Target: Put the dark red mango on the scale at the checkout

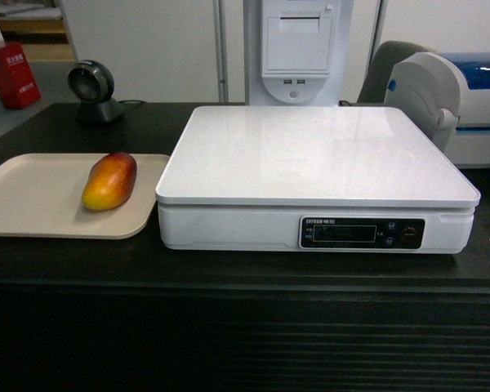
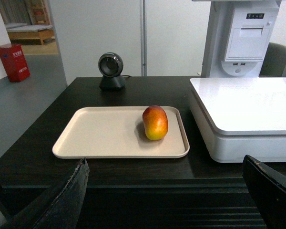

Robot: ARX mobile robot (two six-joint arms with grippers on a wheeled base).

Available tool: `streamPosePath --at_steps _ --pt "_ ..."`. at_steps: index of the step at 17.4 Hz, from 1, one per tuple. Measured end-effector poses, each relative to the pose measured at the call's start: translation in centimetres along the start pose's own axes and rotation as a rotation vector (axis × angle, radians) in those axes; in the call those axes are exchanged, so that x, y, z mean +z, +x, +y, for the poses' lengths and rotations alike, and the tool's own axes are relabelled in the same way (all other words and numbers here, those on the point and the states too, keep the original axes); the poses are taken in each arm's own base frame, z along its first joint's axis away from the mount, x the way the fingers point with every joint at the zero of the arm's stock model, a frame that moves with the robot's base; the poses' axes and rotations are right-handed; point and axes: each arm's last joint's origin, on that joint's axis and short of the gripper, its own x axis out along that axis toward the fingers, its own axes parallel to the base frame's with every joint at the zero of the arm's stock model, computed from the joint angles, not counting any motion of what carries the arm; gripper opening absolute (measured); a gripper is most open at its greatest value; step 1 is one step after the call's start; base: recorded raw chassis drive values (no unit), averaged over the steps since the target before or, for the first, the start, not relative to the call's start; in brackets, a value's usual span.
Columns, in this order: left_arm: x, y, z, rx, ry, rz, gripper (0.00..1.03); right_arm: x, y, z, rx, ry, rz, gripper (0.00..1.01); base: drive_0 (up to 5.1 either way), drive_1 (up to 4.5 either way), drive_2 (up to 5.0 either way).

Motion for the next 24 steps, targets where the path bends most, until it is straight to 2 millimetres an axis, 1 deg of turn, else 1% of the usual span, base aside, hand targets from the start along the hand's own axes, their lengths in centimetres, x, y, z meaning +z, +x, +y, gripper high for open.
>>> streamPosePath --at_steps 17,18,19,20,22,24 --pt "0.0 0.0 0.0 0.000 0.000 0.000 0.98 0.0 0.0 0.0 0.000 0.000 0.000 0.98 0.0 0.00 0.0" --pt "-0.1 0.0 0.0 0.007 -0.002 0.011 0.98 0.0 0.0 0.0 0.000 0.000 0.000 0.98 0.0 0.00 0.0" --pt "-0.3 0.0 -0.2 0.077 -0.026 0.150 0.98 0.0 0.0 0.0 -0.002 0.000 0.000 0.98 0.0 0.00 0.0" --pt "0.1 0.4 -0.2 0.149 -0.039 0.235 0.98 0.0 0.0 0.0 0.000 0.000 0.000 0.98 0.0 0.00 0.0" --pt "0.9 1.3 0.2 0.184 -0.067 0.198 0.98 0.0 0.0 0.0 0.000 0.000 0.001 0.98 0.0 0.00 0.0" --pt "1.9 3.0 0.2 0.147 -0.075 0.163 0.98 0.0 0.0 0.0 0.000 0.000 0.000 0.98 0.0 0.00 0.0"
